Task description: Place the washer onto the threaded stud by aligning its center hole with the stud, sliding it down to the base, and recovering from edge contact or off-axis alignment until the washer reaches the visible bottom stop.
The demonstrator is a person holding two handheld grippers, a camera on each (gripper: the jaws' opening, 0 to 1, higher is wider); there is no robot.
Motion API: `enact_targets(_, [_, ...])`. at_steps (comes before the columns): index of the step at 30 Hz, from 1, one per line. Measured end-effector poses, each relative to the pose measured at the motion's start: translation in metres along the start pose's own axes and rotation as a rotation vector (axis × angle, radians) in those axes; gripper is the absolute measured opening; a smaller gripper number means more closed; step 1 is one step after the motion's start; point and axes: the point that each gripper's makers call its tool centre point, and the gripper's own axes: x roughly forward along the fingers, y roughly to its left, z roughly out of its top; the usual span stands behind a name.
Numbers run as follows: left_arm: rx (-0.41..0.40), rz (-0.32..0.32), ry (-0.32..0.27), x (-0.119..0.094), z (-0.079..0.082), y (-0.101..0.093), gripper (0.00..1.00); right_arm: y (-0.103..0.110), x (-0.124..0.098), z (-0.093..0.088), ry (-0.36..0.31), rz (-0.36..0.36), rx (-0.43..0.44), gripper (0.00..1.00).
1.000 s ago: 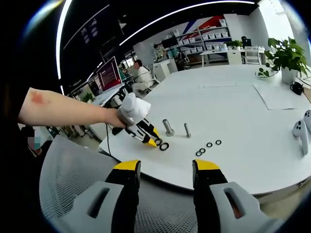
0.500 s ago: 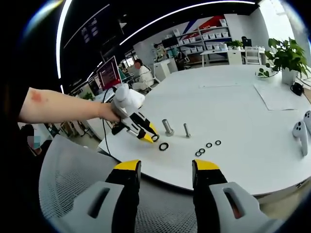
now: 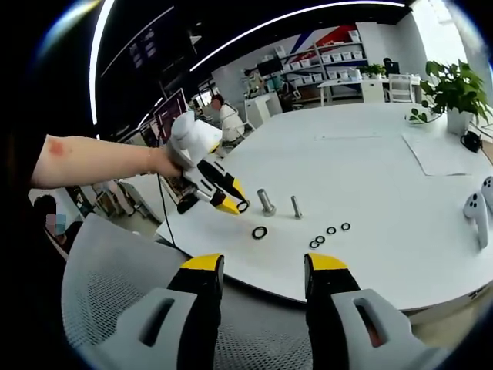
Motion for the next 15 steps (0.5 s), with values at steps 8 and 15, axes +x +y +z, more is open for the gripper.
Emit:
enact_targets(8, [0.021, 0.034, -0.018, -0.008, 0.016, 0.013, 0.19, -0.001, 0.000, 0.001, -0.005, -0.001, 0.003, 0.45])
enact_targets(15, [0.033, 0.081, -0.023, -0.010, 0.019, 0.028, 0.19, -0.001, -0.001, 0.001, -0.006, -0.003, 0.002, 0.44])
